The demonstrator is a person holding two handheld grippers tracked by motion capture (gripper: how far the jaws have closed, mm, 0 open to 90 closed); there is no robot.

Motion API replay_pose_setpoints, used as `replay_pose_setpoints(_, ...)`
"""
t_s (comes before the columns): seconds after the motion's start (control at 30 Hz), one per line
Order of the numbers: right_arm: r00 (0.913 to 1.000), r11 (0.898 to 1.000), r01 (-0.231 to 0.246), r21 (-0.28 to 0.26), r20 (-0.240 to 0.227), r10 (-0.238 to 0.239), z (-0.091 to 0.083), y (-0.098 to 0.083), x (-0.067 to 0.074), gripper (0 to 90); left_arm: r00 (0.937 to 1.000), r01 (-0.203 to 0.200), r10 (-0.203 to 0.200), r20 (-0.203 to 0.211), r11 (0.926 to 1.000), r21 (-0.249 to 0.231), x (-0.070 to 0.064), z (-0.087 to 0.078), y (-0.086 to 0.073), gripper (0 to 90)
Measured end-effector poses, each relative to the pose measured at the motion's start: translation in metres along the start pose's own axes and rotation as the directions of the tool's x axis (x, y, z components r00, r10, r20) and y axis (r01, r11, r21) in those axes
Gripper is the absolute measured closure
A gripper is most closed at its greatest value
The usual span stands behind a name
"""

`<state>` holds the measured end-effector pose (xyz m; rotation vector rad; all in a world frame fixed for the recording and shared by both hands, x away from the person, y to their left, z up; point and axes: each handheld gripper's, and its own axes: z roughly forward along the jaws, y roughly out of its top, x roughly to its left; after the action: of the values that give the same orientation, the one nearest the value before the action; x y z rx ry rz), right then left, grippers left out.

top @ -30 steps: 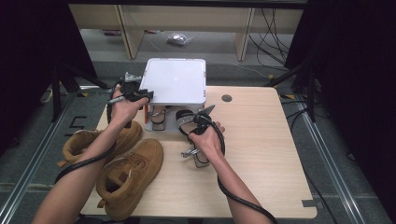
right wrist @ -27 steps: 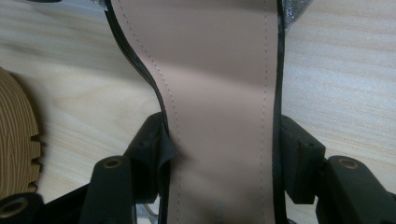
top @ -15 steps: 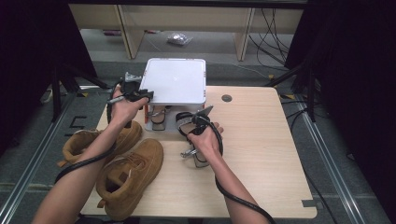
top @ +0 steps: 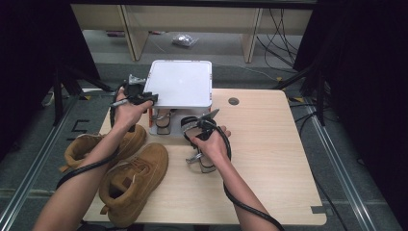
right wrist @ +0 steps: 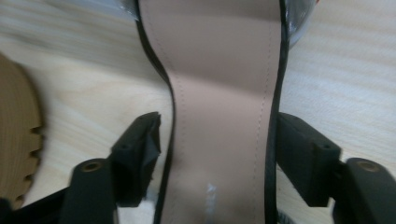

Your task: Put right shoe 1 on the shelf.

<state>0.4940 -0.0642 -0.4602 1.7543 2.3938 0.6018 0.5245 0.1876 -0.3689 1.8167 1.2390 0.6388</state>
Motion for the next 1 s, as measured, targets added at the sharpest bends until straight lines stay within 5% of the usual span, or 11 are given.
replay_pose_setpoints(0.23, 0.9983, 0.997, -0.009, -0.079, -0.059, 0.004, -0.044, -0.014, -0.01, 33.3, 0.9999, 0.012, -0.012, -0.001, 0.9998, -0.013, -0.001, 0.0, -0.001, 68.6)
replay_pose_setpoints(0.33, 0.9959, 0.995, 0.029, -0.092, -0.082, -0.036, -0.059, -0.027, -0.021, 41.8, 1.0, 0.004, -0.004, -0.004, 1.0, -0.002, -0.001, 0.0, 0.0, 69.1)
replay_pose_setpoints(0.47, 0.9956, 0.998, 0.025, -0.056, -0.088, -0.03, -0.073, -0.042, -0.032, 53.4, 0.9999, 0.016, -0.016, -0.003, 0.9998, -0.013, -0.002, 0.0, -0.001, 69.5)
replay_pose_setpoints(0.7, 0.9929, 0.998, 0.058, -0.025, -0.103, -0.06, -0.077, -0.065, -0.05, 66.1, 0.9998, 0.018, -0.018, -0.002, 0.9998, -0.013, -0.002, 0.001, -0.001, 69.6)
replay_pose_setpoints(1.0, 0.9928, 0.996, 0.09, -0.004, -0.08, -0.09, -0.072, -0.087, -0.052, 84.7, 1.0, 0.008, -0.008, -0.003, 1.0, -0.005, -0.001, 0.0, -0.001, 69.7)
